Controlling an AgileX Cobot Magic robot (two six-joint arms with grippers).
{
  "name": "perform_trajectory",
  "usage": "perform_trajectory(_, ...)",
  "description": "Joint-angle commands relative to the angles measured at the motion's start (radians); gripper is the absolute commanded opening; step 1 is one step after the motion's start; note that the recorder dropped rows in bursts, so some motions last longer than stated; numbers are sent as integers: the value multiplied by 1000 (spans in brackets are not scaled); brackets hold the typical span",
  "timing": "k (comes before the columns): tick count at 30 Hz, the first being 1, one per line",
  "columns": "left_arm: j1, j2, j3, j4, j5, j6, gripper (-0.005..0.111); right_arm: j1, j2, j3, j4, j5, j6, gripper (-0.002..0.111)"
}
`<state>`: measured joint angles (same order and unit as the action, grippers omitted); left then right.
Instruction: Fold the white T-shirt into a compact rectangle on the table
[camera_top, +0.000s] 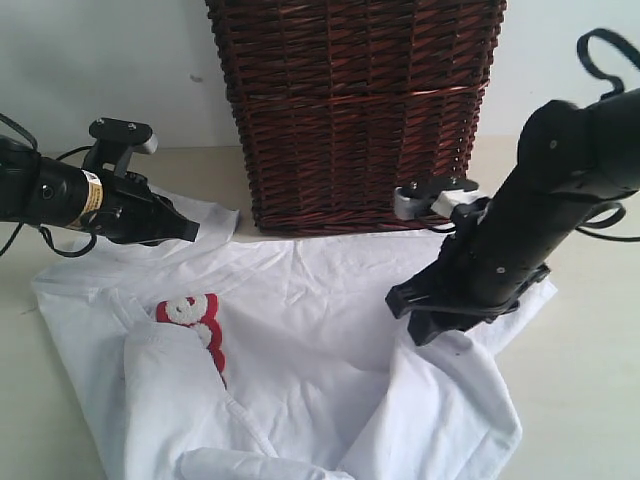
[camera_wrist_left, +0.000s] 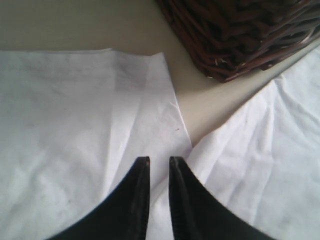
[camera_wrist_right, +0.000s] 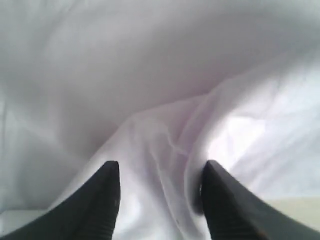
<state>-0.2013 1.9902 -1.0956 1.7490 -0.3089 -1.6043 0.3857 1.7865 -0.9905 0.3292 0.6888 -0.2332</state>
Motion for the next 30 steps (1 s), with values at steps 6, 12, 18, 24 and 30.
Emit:
perform_trajectory(6, 4, -2, -9, -5, 4, 1, 17, -2, -154, 203, -297, -51, 361, 49)
perform_trajectory(12, 4, -2, -9, -5, 3, -1, 17, -2, -82, 310, -272, -267, 361, 49)
perform_trajectory(18, 4, -2, -9, -5, 3, -1, 17, -2, -59, 310, -249, -297, 322, 25)
perform_trajectory(24, 4, -2, -9, -5, 14, 1, 17, -2, -154, 308, -216, -247, 288, 0)
perform_trajectory(30, 4, -2, -9, -5, 18, 1, 17, 30, -266, 273, 128, -238, -10, 0)
